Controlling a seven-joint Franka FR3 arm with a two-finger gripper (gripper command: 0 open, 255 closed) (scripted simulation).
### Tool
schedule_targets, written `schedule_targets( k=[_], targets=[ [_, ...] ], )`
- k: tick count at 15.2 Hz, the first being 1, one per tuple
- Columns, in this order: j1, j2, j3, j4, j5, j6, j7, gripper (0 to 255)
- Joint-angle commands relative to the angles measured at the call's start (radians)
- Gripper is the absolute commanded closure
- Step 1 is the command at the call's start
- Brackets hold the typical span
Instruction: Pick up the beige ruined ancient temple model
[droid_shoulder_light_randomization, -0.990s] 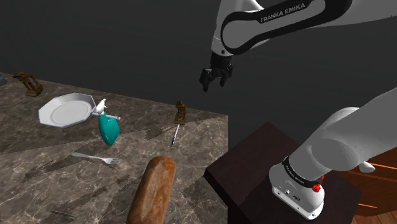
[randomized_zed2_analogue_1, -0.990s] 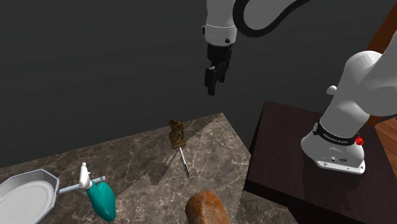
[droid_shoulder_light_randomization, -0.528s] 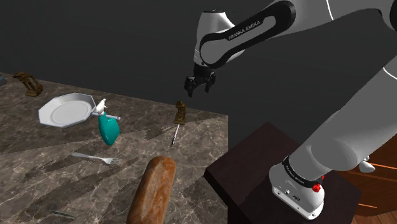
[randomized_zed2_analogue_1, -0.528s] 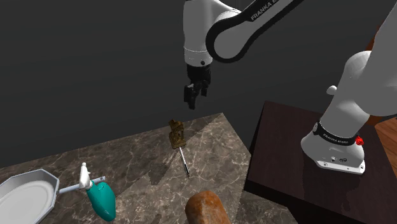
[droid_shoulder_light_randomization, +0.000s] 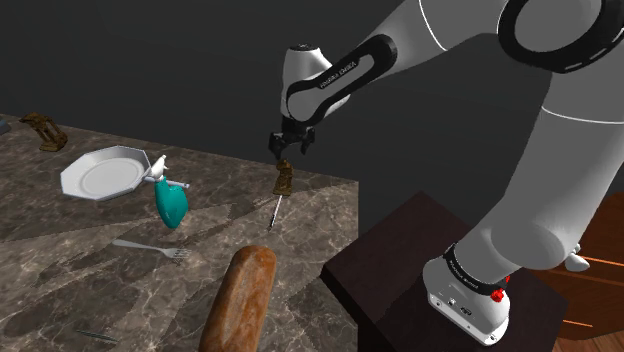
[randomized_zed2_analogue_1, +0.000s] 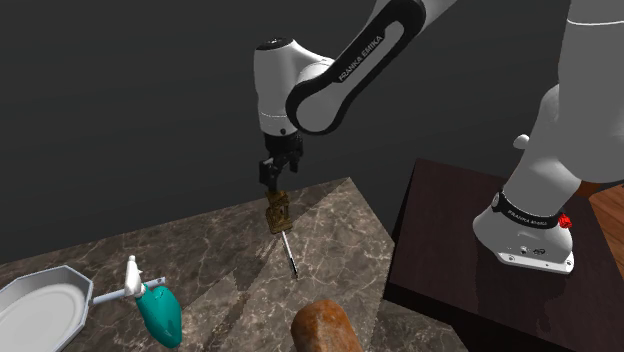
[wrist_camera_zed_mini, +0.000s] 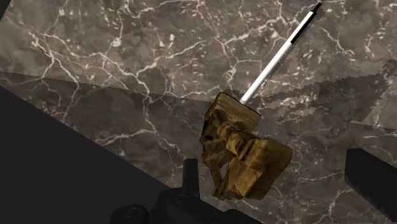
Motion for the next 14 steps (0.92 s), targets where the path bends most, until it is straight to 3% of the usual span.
schedule_targets(
  k=[1, 3, 12, 13, 14],
  targets=[
    [0.016, 0.087, -0.010, 0.079, -0.021, 0.009, 0.027, 0],
    [0.028, 0.145, -0.018, 0.132, -0.032, 0.015, 0.041, 0],
    [0.038, 0.223, -0.032, 0.136, -0.050, 0.088, 0.052, 0],
    [0.037, 0.222, -0.032, 0.135, -0.050, 0.088, 0.051, 255],
    [0.037, 0.222, -0.032, 0.135, -0.050, 0.088, 0.051, 255]
  ],
)
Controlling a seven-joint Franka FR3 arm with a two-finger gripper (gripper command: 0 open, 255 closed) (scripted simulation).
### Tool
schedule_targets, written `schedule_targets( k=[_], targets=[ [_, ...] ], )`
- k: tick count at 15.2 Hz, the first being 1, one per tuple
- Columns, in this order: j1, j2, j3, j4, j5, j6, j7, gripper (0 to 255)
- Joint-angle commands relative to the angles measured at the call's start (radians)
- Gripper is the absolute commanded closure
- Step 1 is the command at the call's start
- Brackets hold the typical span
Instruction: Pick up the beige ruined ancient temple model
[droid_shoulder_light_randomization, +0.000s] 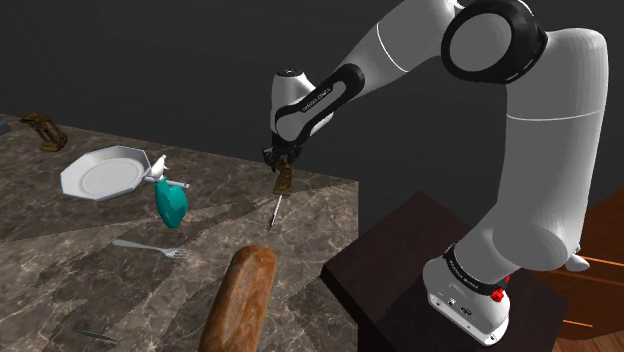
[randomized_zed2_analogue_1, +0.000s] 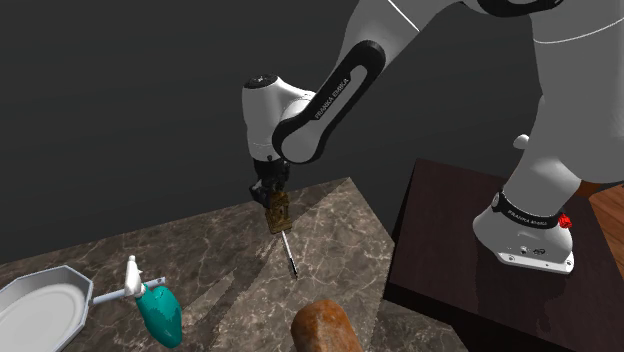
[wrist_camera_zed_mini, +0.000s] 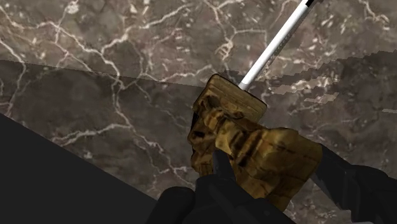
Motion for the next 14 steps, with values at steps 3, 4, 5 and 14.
schedule_targets(
  k=[3, 4, 5, 14],
  targets=[
    [0.000, 0.001, 0.000, -0.001, 0.000, 0.001, 0.000, 255],
    [0.000, 0.001, 0.000, -0.001, 0.000, 0.002, 0.000, 255],
    [0.000, 0.002, 0.000, -0.001, 0.000, 0.002, -0.001, 255],
    [-0.007, -0.060, 0.011, -0.004, 0.014, -0.057, -0.008, 255]
  ],
)
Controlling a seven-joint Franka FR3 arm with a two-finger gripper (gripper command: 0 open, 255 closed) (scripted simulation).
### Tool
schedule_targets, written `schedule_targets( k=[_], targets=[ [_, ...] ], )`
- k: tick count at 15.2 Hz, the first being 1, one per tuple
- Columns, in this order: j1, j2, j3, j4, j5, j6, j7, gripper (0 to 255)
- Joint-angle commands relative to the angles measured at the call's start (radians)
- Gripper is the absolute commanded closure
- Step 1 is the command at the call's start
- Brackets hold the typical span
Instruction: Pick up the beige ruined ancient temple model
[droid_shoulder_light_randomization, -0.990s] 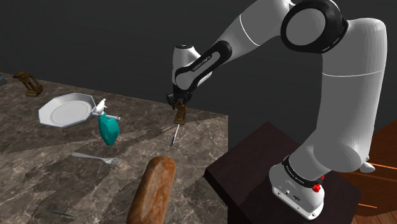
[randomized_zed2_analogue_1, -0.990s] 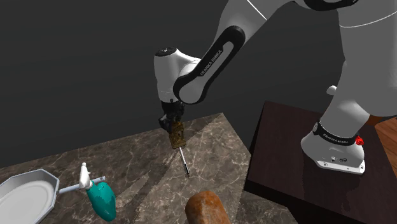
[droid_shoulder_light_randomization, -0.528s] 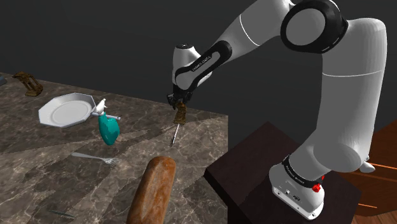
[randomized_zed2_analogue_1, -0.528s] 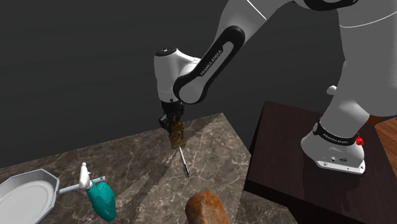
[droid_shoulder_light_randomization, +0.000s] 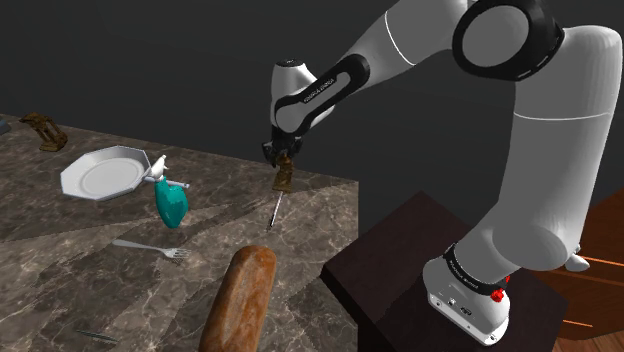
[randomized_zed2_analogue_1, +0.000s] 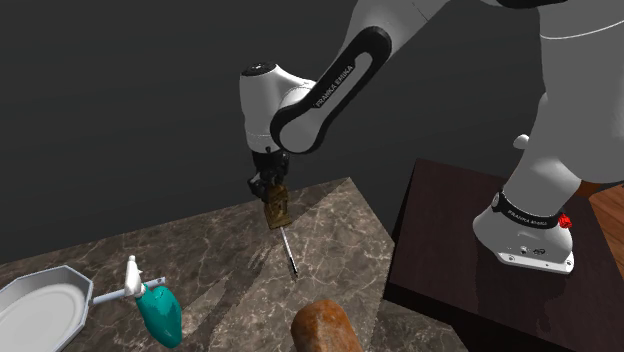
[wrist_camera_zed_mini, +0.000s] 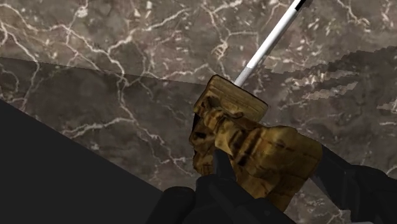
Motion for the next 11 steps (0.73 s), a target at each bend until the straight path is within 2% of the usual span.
schedule_targets(
  k=[1, 11],
  targets=[
    [-0.004, -0.021, 0.003, -0.001, 0.005, -0.020, -0.004, 255],
    [-0.013, -0.098, 0.016, 0.007, 0.025, -0.104, -0.016, 255]
  ],
)
